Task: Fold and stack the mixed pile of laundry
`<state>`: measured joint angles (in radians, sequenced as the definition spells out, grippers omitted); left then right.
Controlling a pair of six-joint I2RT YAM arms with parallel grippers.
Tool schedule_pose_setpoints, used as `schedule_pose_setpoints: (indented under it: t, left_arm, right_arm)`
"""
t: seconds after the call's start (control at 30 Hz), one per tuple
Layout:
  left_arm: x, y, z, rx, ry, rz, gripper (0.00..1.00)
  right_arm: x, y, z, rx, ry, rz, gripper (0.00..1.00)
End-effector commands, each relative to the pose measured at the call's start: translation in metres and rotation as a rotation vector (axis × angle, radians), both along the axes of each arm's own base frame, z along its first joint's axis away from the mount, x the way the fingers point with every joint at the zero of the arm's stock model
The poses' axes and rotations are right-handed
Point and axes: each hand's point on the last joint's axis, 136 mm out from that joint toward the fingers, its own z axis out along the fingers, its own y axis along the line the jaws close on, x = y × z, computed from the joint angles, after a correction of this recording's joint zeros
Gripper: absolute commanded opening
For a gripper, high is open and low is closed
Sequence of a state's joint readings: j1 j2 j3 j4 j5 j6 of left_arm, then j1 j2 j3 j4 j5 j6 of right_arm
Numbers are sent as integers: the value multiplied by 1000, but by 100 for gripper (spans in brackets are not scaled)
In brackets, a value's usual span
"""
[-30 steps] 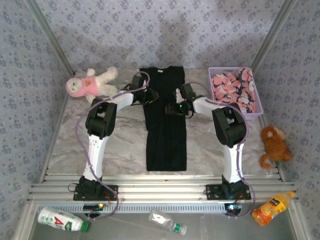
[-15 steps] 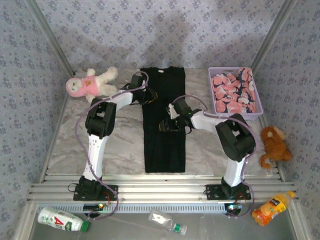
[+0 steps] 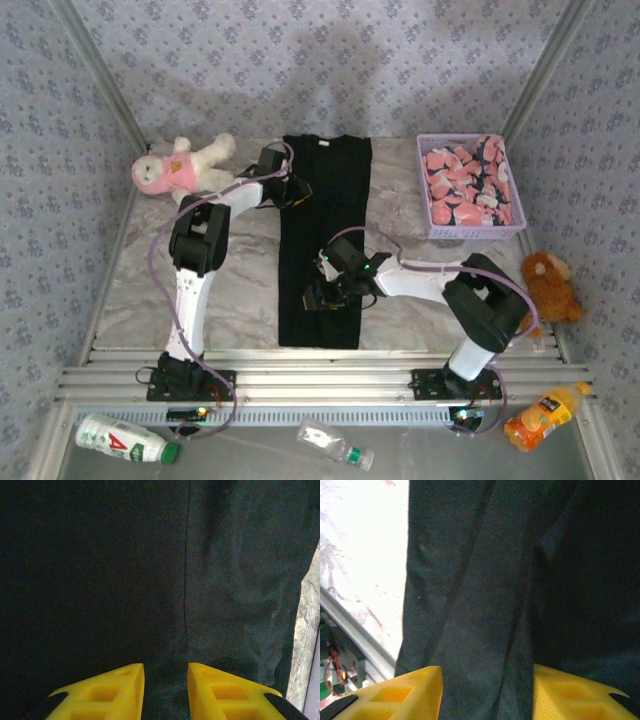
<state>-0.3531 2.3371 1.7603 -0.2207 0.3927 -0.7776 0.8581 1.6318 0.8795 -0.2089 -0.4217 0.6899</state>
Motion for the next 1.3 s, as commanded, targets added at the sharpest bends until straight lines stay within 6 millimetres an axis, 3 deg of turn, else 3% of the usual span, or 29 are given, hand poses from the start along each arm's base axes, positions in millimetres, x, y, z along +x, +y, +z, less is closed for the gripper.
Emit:
schedule_pose_setpoints:
  t: [0.0, 0.13, 0.3, 0.4, 0.6, 0.8, 0.87, 1.03, 1.17, 1.27]
  left_arm:
    - [6, 17, -6, 47, 20, 23, 31]
    - [12, 27, 5, 57, 5, 35, 35]
    - [17, 33, 9, 64, 9, 36, 35]
    - [16, 37, 16, 64, 10, 32, 36]
    - [-3, 42, 57, 88, -30, -30, 43]
    - [-54, 40, 89, 50, -75, -63, 46]
    - [-72, 30, 90, 14, -77, -77, 47]
    - [-109, -7, 70, -60, -33, -117, 47]
    - [-125, -32, 44, -81, 12, -141, 46]
    - [-131, -38, 24, -69, 50, -146, 46]
  right_arm:
    - [5, -11, 18, -22, -6, -44, 49]
    - [-9, 7, 19, 89, 105, -12, 51]
    - [-39, 34, -6, 86, 190, 82, 50]
    - [-38, 42, -1, 102, 160, 94, 49]
    - [4, 7, 17, 47, 37, -23, 50]
    - [19, -40, 9, -71, -35, -83, 49]
    - [17, -43, 6, -77, -40, -77, 49]
    - [3, -28, -1, -45, -34, -19, 50]
    - [-6, -22, -12, -71, -41, 11, 51]
    - [-12, -18, -16, -77, -43, 29, 51]
